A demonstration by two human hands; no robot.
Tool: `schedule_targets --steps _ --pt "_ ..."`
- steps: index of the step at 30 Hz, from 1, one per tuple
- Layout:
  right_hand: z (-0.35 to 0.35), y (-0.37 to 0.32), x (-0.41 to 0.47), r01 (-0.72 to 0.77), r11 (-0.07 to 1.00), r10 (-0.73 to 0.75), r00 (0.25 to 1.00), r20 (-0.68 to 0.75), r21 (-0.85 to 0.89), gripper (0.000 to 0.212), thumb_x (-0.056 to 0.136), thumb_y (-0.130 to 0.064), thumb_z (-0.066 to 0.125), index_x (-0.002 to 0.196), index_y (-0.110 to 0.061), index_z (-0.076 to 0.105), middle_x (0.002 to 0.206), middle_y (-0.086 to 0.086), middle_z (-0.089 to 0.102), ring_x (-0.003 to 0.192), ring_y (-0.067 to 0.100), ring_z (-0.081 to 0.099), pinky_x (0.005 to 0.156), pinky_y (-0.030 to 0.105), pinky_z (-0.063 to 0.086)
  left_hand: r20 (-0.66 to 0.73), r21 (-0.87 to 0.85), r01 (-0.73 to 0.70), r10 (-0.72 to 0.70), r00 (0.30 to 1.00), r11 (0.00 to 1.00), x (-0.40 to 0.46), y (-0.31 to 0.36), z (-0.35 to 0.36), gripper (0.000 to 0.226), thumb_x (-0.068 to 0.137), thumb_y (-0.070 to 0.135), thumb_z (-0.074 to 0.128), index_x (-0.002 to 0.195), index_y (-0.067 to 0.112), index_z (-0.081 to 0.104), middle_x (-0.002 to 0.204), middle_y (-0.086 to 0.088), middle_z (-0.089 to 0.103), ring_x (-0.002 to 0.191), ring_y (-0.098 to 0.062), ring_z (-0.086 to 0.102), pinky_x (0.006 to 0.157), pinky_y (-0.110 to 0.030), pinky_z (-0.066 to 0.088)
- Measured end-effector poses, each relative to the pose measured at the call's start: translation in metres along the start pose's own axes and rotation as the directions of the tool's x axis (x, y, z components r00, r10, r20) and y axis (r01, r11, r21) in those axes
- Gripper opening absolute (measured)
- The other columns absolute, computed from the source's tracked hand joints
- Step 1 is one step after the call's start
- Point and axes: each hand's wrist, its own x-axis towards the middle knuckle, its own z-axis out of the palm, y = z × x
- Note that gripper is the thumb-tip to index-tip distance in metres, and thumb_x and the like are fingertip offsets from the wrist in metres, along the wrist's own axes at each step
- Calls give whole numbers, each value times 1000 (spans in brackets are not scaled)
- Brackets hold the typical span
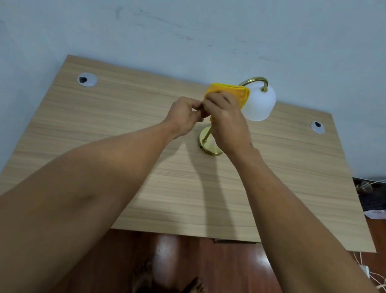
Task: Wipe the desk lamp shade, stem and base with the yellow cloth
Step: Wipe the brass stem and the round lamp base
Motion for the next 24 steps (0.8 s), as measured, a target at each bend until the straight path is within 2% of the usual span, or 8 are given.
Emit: schedule_targets --steps 2,5,10,12,15,18,20,24 --pt "6 -6 2 -202 972 216 970 -109 123 34 75 -6 40 93 -2 69 102 9 69 94 35 58 83 40 48 22 -61 6 -4 1000 998 1 -2 -1 9 92 17 70 91 17 79 71 9 67 68 -9 61 66 -17 44" --pt "9 -5 5 -384 889 429 889 -162 251 31 72 1 46 92 -5 69 98 4 67 89 30 55 82 30 39 26 -109 17 -14 1000 994 1 -2 -2 17 90 20 74 103 10 79 77 5 69 70 -12 62 66 -17 46" --pt "4 0 1 -384 874 444 880 -170 297 37 66 20 47 84 -9 60 79 -6 51 71 22 46 69 31 36 30 -119 33 -30 999 992 2 -1 -2 19 90 20 75 105 9 78 79 4 69 70 -12 63 68 -19 47" --pt "5 -2 -1 -427 842 497 852 -164 331 40 71 18 46 91 -13 63 79 -10 48 74 24 45 68 27 33 35 -119 45 -41 999 992 3 -2 -2 19 90 21 75 105 10 78 77 7 69 69 -11 64 67 -19 47" --pt "7 -5 -19 -502 786 584 794 -168 361 43 82 13 49 112 -11 68 92 -6 62 90 23 51 76 27 40 32 -125 54 -50 998 991 3 0 -3 20 90 20 75 107 10 78 74 9 67 70 -11 64 66 -17 47" --pt "6 1 -43 -638 625 761 627 -168 449 46 83 12 47 119 -7 67 108 7 69 104 27 60 93 38 51 42 -118 57 -52 998 991 4 0 -4 21 90 19 74 108 9 77 76 9 67 72 -12 64 65 -16 48" --pt "-1 3 -49 -645 580 806 542 -238 497 38 90 8 45 119 -5 66 112 9 67 108 29 60 96 36 49 60 -122 68 -61 996 990 4 1 -5 19 91 19 74 107 8 77 77 9 66 72 -11 64 63 -15 47" --pt "-15 -6 -28 -436 789 598 709 -374 433 30 93 3 48 117 -2 66 110 10 67 101 21 52 89 20 38 71 -120 77 -69 995 990 6 2 -7 16 91 20 74 104 11 77 80 5 67 74 -14 63 69 -25 49"
